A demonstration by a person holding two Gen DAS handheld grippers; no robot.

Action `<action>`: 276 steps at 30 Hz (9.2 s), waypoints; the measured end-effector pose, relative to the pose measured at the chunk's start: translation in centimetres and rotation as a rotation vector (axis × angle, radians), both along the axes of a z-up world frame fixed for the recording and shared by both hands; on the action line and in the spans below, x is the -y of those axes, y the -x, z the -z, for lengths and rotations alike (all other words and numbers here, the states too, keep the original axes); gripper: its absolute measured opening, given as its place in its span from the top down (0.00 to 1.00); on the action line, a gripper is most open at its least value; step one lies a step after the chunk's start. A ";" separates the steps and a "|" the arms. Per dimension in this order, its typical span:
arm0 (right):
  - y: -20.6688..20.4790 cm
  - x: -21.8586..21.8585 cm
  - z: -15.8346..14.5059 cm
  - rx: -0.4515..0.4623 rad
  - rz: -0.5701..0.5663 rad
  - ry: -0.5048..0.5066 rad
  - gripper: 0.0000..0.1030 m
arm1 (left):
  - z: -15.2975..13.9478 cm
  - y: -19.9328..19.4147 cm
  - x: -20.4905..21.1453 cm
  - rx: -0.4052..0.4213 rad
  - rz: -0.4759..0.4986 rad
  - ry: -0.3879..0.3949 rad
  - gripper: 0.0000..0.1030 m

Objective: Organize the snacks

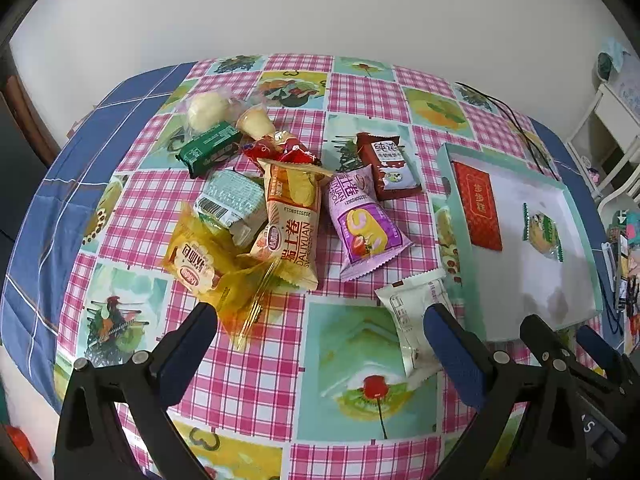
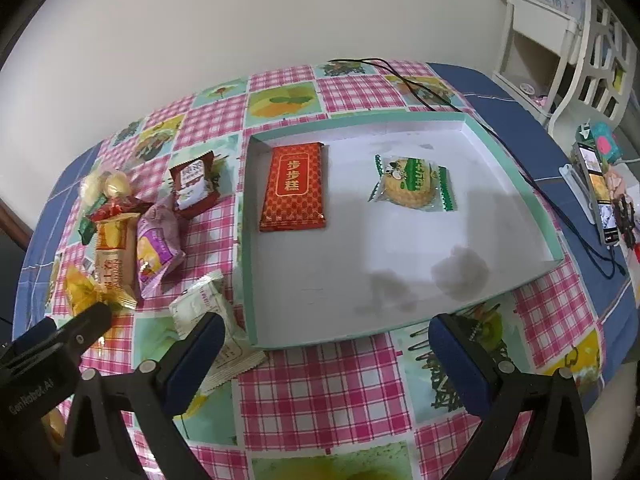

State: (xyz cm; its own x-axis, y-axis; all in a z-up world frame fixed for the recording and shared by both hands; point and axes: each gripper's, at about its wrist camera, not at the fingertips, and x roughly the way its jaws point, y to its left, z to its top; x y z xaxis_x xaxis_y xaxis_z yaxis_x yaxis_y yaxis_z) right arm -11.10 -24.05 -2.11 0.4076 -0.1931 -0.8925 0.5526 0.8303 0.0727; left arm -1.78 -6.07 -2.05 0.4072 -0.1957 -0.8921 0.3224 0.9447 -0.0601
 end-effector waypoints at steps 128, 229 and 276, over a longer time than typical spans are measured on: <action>-7.3 -8.3 5.9 -0.181 -0.295 -0.139 0.46 | 6.9 -7.1 -6.0 -0.274 -0.154 -0.082 0.59; -5.9 -8.6 -0.2 0.026 -0.285 -0.157 0.48 | 1.2 -5.8 -7.2 -0.145 -0.225 0.072 0.59; 1.7 12.5 2.0 0.049 0.270 -0.185 0.48 | 2.0 2.1 17.5 -0.051 0.391 -0.040 0.59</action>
